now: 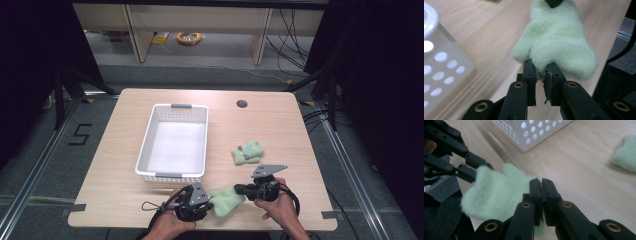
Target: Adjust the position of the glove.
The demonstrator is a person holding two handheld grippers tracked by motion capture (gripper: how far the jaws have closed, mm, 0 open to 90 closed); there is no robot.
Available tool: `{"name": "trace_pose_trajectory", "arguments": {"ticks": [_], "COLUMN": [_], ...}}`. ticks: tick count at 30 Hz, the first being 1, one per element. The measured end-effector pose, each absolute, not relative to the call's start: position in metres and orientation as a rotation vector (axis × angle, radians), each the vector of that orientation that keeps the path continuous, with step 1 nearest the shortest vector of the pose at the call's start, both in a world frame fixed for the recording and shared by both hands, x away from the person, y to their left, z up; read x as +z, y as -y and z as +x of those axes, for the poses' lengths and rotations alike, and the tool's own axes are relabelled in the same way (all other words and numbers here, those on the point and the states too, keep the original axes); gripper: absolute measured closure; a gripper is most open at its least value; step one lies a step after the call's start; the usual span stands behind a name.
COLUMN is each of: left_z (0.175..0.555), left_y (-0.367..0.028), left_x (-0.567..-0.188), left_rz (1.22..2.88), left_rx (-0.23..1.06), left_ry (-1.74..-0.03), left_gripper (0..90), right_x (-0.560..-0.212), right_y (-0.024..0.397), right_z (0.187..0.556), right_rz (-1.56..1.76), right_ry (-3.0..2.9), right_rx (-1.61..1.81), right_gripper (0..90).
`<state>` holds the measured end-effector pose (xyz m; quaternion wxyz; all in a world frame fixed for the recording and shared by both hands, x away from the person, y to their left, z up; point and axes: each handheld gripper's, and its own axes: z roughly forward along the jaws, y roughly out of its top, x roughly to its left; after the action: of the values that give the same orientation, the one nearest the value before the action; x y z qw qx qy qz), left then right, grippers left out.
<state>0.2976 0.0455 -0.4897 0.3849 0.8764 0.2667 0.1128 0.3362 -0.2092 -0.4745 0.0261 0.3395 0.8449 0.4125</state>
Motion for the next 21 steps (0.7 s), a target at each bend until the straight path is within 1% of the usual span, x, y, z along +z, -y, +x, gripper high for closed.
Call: {"name": "trace_pose_trajectory", "arguments": {"ticks": [1,4,6,8,12,13,14,17,18,21], "left_z": [0.301,0.306,0.309,0.313,0.317,0.319,0.318,0.318,0.319,0.318], "left_y": [-0.046,-0.040,-0.037,-0.034,-0.028,-0.029,-0.027,-0.026,-0.027,-0.026], "left_x": [-0.489,-0.490,-0.491,-0.492,-0.497,-0.497,-0.500,-0.501,-0.502,-0.503], "left_rz": [2.248,2.244,2.263,2.274,2.263,2.282,2.265,2.280,2.288,2.273], "left_rx": [0.310,0.292,0.304,0.312,0.280,0.298,0.275,0.283,0.307,0.279], "left_ry": [-0.659,-0.665,-0.651,-0.636,-0.661,-0.637,-0.669,-0.648,-0.640,-0.667], "left_gripper": [79.9,80.3,80.4,80.5,80.5,80.4,80.4,80.3,80.2,79.9], "right_x": [-0.475,-0.475,-0.476,-0.477,-0.479,-0.481,-0.483,-0.489,-0.491,-0.494], "right_y": [0.212,0.219,0.222,0.224,0.227,0.229,0.229,0.230,0.231,0.228], "right_z": [0.335,0.332,0.328,0.327,0.323,0.323,0.322,0.322,0.322,0.322], "right_rz": [1.049,1.076,1.138,1.114,1.139,1.110,1.125,1.140,1.145,1.168], "right_ry": [-2.606,-2.590,-2.596,-2.582,-2.604,-2.590,-2.594,-2.599,-2.603,-2.610], "right_rx": [1.302,1.291,1.300,1.287,1.270,1.257,1.245,1.214,1.201,1.189], "right_gripper": [87.7,87.7,87.7,87.7,87.7,87.7,87.7,87.6,87.6,87.3]}}
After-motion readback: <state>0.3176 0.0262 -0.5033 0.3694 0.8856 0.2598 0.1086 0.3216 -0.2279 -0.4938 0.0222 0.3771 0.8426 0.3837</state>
